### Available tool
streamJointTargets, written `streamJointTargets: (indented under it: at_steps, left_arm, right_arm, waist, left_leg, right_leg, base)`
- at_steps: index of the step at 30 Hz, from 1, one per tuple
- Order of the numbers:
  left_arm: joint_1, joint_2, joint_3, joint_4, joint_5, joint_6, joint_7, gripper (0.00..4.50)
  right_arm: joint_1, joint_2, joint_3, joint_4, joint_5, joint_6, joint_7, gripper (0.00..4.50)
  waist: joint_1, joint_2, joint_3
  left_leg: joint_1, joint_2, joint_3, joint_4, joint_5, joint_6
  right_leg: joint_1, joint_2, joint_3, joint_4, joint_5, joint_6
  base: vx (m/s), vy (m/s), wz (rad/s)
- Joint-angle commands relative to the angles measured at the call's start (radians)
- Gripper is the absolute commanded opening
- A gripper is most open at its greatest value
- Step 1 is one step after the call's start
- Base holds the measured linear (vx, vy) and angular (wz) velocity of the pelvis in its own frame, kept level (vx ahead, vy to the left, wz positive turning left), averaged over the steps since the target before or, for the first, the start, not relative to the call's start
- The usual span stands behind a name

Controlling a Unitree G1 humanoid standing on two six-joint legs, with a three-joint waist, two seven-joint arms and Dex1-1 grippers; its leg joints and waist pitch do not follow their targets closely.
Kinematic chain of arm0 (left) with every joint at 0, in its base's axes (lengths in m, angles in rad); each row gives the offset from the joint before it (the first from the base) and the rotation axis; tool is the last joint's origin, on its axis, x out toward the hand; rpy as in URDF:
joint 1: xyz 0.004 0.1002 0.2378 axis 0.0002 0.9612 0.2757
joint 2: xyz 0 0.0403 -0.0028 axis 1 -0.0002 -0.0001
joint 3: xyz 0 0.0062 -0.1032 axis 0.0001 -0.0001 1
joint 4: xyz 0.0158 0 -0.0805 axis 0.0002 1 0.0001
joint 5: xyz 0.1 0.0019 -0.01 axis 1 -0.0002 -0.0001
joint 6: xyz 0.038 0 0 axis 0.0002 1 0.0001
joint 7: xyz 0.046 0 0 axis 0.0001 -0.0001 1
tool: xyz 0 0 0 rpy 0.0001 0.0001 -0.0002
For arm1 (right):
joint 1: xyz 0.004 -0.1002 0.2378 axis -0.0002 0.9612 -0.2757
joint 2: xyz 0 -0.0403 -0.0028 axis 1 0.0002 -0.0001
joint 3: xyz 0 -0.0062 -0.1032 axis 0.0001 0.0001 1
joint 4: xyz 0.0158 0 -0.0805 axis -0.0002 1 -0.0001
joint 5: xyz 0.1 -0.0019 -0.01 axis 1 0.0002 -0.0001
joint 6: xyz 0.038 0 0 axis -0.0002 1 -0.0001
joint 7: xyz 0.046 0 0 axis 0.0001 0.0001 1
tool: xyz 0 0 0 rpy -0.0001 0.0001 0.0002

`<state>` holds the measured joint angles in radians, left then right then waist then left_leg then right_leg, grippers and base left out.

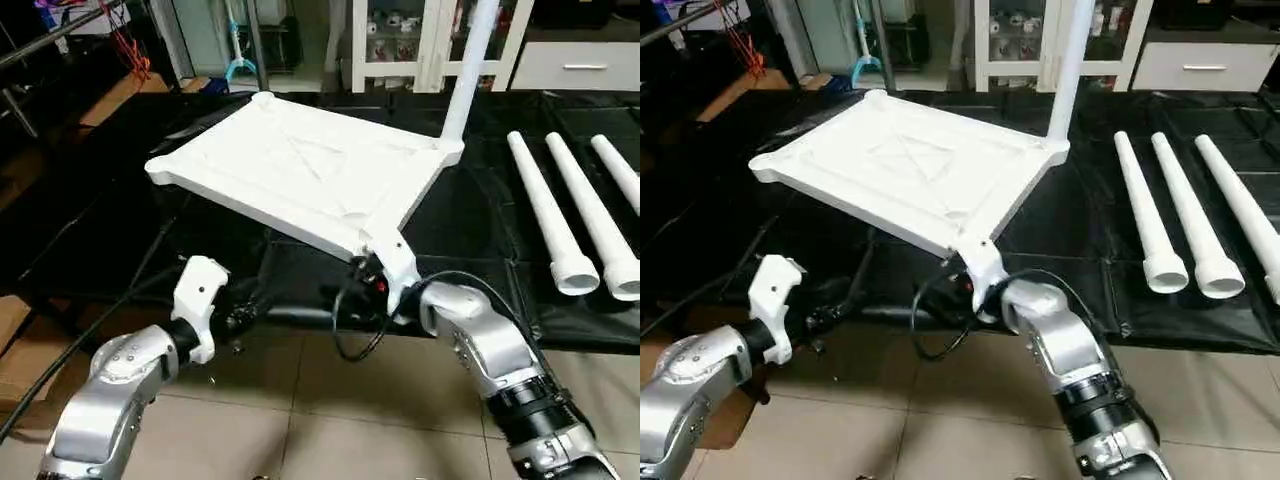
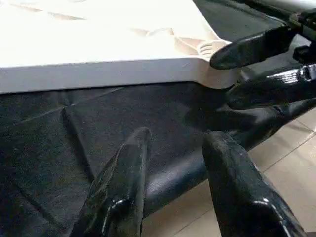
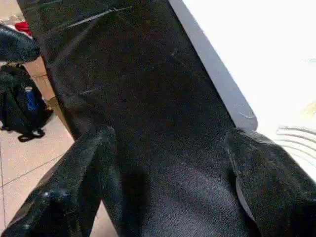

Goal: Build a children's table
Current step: Rotate table base

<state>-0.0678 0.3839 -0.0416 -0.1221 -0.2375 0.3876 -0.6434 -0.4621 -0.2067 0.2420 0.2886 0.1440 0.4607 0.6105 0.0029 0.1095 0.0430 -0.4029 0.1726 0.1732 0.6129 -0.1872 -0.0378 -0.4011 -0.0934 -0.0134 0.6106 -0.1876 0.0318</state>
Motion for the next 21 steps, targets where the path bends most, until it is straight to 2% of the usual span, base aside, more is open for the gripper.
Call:
streamJointTargets:
  at_steps: [1, 2, 5, 6, 7, 8, 12, 13, 16, 21]
  left_arm:
    - [-0.017, 0.014, -0.007, 0.001, 0.015, 0.019, 0.01, 1.94]
    - [-0.023, 0.015, -0.011, 0.005, 0.017, 0.022, 0.01, 1.94]
    - [-0.031, 0.015, -0.017, 0.005, 0.019, 0.031, 0.009, 1.94]
    - [-0.033, 0.015, -0.018, 0.005, 0.019, 0.032, 0.008, 1.94]
    - [-0.034, 0.014, -0.018, 0.006, 0.02, 0.032, 0.009, 1.94]
    - [-0.036, 0.013, -0.02, 0.008, 0.021, 0.032, 0.009, 1.94]
    - [-0.048, 0.006, -0.033, 0.016, 0.03, 0.033, 0.021, 1.94]
    - [-0.051, 0.003, -0.036, 0.017, 0.031, 0.034, 0.024, 1.94]
    - [-0.058, -0.003, -0.042, 0.02, 0.036, 0.037, 0.031, 1.94]
    - [-0.071, -0.018, -0.053, 0.028, 0.05, 0.036, 0.044, 1.94]
  right_arm:
    - [-0.012, -0.01, -0.017, 0.05, -0.022, 0.028, -0.016, 3.86]
    - [-0.017, -0.015, -0.029, 0.07, -0.02, 0.038, -0.021, 3.86]
    - [-0.035, -0.035, -0.044, 0.122, -0.032, 0.021, -0.034, 3.86]
    - [-0.043, -0.041, -0.05, 0.141, -0.039, 0.004, -0.045, 3.86]
    - [-0.044, -0.041, -0.052, 0.143, -0.04, 0.001, -0.047, 3.86]
    - [-0.051, -0.044, -0.059, 0.158, -0.045, -0.016, -0.061, 3.86]
    - [-0.105, -0.064, -0.092, 0.268, -0.077, -0.097, -0.144, 3.86]
    - [-0.119, -0.072, -0.095, 0.295, -0.088, -0.119, -0.165, 3.86]
    - [-0.151, -0.084, -0.112, 0.345, -0.099, -0.161, -0.204, 3.86]
    - [-0.205, -0.108, -0.139, 0.434, -0.134, -0.259, -0.293, 3.86]
  waist:
    - [-0.002, 0.002, -0.058]
    - [-0.001, 0.006, -0.056]
    - [-0.003, 0.001, -0.054]
    - [-0.003, 0.008, -0.054]
    - [-0.004, 0.005, -0.053]
    - [-0.003, 0.006, -0.053]
    - [-0.006, 0.005, -0.054]
    - [-0.005, 0.005, -0.053]
    - [-0.007, 0.003, -0.054]
    - [-0.008, -0.001, -0.061]
  left_leg:
    - [0.028, 0.032, -0.013, -0.091, -0.322, -0.02]
    - [0.032, 0.033, -0.013, -0.092, -0.346, -0.026]
    - [0.033, 0.033, -0.014, -0.094, -0.379, -0.037]
    - [0.035, 0.033, -0.015, -0.094, -0.389, -0.042]
    - [0.037, 0.033, -0.015, -0.095, -0.403, -0.047]
    - [0.039, 0.033, -0.014, -0.094, -0.411, -0.052]
    - [0.034, 0.031, -0.016, -0.094, -0.42, -0.055]
    - [0.038, 0.03, -0.014, -0.092, -0.432, -0.057]
    - [0.033, 0.029, -0.016, -0.092, -0.419, -0.05]
    - [0.027, 0.028, -0.011, -0.084, -0.345, -0.022]
  right_leg:
    - [0.025, -0.024, 0.01, -0.071, -0.202, -0.205]
    - [0.022, -0.024, 0.011, -0.073, -0.225, -0.206]
    - [0.022, -0.024, 0.01, -0.077, -0.266, -0.199]
    - [0.02, -0.024, 0.01, -0.077, -0.276, -0.198]
    - [0.018, -0.024, 0.01, -0.081, -0.292, -0.195]
    - [0.015, -0.023, 0.01, -0.083, -0.302, -0.191]
    - [0.018, -0.026, 0.007, -0.083, -0.322, -0.192]
    - [0.014, -0.025, 0.007, -0.086, -0.34, -0.191]
    - [0.02, -0.025, 0.007, -0.086, -0.334, -0.187]
    - [0.026, -0.025, 0.004, -0.08, -0.263, -0.209]
  base:
    - [0.0, 0.0, 0.0]
    - [0.0, 0.0, 0.0]
    - [0.0, 0.0, 0.0]
    - [0.0, 0.0, 0.0]
    - [0.0, 0.0, 0.0]
    - [0.0, 0.0, 0.0]
    - [0.0, 0.0, 0.0]
    - [0.0, 0.0, 0.0]
    - [0.0, 0.0, 0.0]
    - [0.0, 0.0, 0.0]
